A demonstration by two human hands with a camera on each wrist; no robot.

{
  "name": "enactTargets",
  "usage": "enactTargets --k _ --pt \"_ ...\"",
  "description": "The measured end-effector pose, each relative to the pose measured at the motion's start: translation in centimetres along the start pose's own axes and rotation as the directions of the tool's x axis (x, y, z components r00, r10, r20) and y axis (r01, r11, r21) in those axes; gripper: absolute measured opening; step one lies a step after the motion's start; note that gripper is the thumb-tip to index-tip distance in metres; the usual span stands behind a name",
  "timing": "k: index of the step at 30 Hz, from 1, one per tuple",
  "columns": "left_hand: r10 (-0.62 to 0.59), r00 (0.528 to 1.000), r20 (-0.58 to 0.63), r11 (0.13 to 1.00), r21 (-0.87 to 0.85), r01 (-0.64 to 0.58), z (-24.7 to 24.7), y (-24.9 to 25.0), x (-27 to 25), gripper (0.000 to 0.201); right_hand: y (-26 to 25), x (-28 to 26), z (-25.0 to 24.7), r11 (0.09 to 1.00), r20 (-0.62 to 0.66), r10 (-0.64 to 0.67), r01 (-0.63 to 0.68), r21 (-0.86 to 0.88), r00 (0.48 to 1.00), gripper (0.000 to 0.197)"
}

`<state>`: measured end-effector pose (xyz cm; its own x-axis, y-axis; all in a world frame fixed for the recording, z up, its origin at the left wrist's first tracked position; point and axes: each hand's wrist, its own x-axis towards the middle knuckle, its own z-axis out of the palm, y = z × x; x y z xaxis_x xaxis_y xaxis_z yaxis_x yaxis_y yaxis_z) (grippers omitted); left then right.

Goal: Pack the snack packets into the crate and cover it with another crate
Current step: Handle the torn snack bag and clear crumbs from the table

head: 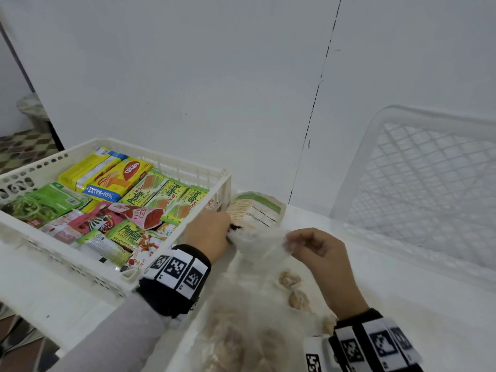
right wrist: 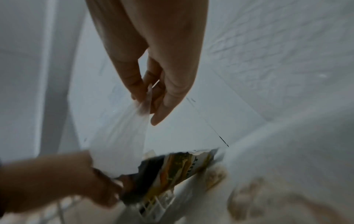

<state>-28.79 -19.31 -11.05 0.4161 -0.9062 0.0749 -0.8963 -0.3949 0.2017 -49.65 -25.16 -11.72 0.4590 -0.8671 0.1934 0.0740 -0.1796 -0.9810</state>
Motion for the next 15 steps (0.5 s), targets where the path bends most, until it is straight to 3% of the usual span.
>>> enactTargets --k 2,4,6,7,8,9,11,13,15 --pt "-0.037 0.997 0.074 0.995 0.091 0.030 0.0 0.1 -0.5 0.018 0.2 -0.4 -0.7 0.956 -0.047 0.133 -0.115 0.272 0.990 0.018" --pt "-0.063 0.992 0.112 0.996 0.069 0.055 0.0 0.3 -0.8 0.020 0.5 -0.8 -1.2 0.896 -0.063 0.216 -0.172 0.410 0.974 0.020" --pt "-0.080 0.993 0.084 0.979 -0.180 0.094 -0.1 0.3 -1.1 0.025 0.7 -1.1 -1.4 0.870 -0.080 0.248 -0.186 0.457 0.965 0.025" --pt "-0.093 0.993 0.073 0.916 -0.384 0.114 -0.2 0.4 -1.3 0.025 0.7 -1.2 -1.4 0.863 -0.090 0.254 -0.183 0.471 0.963 0.027" --pt "-0.113 0.988 0.104 0.784 -0.601 0.153 -0.3 0.6 -1.5 0.024 0.7 -1.4 -1.5 0.856 -0.100 0.259 -0.180 0.485 0.961 0.029" --pt "-0.124 0.974 0.189 0.578 -0.784 0.226 -0.5 0.9 -1.9 0.024 0.7 -1.6 -1.5 0.850 -0.107 0.264 -0.178 0.496 0.959 0.029" --pt "-0.042 0.897 0.439 0.127 -0.888 0.441 -0.9 1.5 -2.8 0.040 0.6 -2.0 -1.7 0.841 -0.119 0.269 -0.173 0.512 0.956 0.030" --pt "0.099 0.821 0.562 -0.088 -0.817 0.570 -1.1 1.9 -3.5 0.050 0.3 -2.3 -1.8 0.844 -0.136 0.269 -0.166 0.510 0.953 0.029" --pt "0.153 0.820 0.551 -0.153 -0.807 0.571 -1.1 2.3 -4.1 0.046 0.0 -2.6 -2.0 0.861 -0.146 0.259 -0.160 0.482 0.955 0.030"
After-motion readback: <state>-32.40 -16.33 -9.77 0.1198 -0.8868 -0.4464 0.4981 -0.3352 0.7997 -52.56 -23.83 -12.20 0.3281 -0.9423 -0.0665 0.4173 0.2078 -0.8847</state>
